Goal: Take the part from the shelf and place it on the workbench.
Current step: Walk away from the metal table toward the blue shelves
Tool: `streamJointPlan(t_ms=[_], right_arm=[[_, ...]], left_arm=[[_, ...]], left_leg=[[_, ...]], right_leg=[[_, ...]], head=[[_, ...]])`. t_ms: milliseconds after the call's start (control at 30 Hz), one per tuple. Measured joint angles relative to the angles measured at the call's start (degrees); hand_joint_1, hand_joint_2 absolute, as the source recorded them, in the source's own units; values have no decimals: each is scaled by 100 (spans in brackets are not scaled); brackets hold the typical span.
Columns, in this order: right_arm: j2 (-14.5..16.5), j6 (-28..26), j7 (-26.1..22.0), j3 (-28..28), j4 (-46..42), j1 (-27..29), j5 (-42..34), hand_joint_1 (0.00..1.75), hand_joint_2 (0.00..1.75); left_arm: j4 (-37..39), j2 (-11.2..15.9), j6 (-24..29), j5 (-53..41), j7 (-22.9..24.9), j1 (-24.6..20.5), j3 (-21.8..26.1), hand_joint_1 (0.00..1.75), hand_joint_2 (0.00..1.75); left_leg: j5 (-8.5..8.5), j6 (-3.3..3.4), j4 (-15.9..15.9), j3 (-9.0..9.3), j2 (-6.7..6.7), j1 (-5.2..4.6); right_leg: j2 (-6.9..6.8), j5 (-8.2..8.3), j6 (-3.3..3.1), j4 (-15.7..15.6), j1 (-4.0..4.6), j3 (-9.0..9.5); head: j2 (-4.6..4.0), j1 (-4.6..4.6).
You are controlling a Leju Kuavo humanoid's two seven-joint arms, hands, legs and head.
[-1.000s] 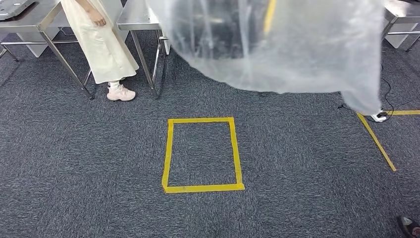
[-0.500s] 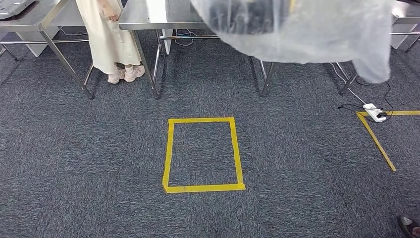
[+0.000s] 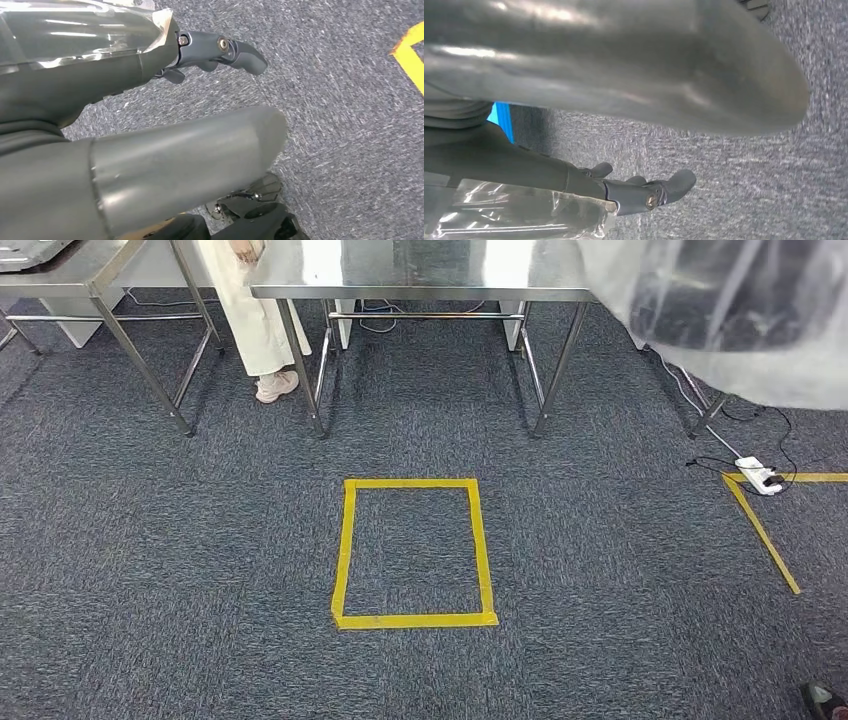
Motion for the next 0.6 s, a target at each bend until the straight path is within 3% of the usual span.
streamJointPlan(t_ms=[67,100,167,200,267,333,400,467,533,567,600], right_arm=[[-2,1,1,9,0,11,4,0,0],[-4,2,2,15,0,17,4,0,0],[-16,7,15,25,0,21,-3,0,0],[-19,14,31,27,0,18,-11,0,0],[-17,28,62,29,0,9,-27,0,0],[-11,38,78,30,0,3,-29,0,0],[-4,45,83,32,-1,2,-29,0,0],[2,50,85,33,-2,12,-28,0,0],[2,54,86,33,-2,30,-28,0,0],[2,56,86,33,-2,35,-28,0,0],[2,60,86,33,-2,36,-28,0,0]], left_arm=[[0,1,-2,-1,7,6,0,0,0],[0,1,-6,-2,10,8,0,0,0],[0,-4,-18,-5,13,8,0,0,0],[0,-4,-25,-9,14,8,0,0,0],[0,0,-44,-21,17,10,0,0,0],[0,5,-57,-28,19,18,0,0,0],[0,15,-60,-28,20,28,0,0,0],[0,23,-61,-28,20,25,-2,0,0],[1,24,-64,-28,20,23,-2,0,0],[1,24,-66,-28,20,27,-2,0,0],[1,24,-67,-28,22,32,-2,0,0]], left_leg=[[6,-10,11,-19,-67,1],[8,-21,22,-25,-112,4],[-4,-67,77,-43,-207,19],[-24,-105,122,-59,-251,15],[-63,-185,197,-95,-319,6],[-69,-239,215,-115,-358,12],[-155,-286,335,-176,-276,34],[-486,-352,850,-415,-92,62],[-840,-411,1587,-772,16,93],[-889,-426,1798,-881,35,105],[-826,-432,1800,-887,49,114]], right_leg=[[1,-177,26,534,-11,-256],[3,-128,75,495,-21,-230],[51,177,196,-228,-57,148],[95,311,216,-610,-65,338],[147,435,145,-1011,-58,518],[104,452,24,-1013,-47,522],[46,482,-60,-1019,-73,545],[-24,502,-118,-1024,-80,538],[-106,501,-135,-1022,-65,522],[-148,499,-136,-1021,-62,517],[-188,496,-136,-1021,-61,517]], head=[[0,28],[0,30],[0,43],[0,57],[0,69],[0,36],[0,-9],[0,-64],[0,-105],[0,-107],[0,-111]])
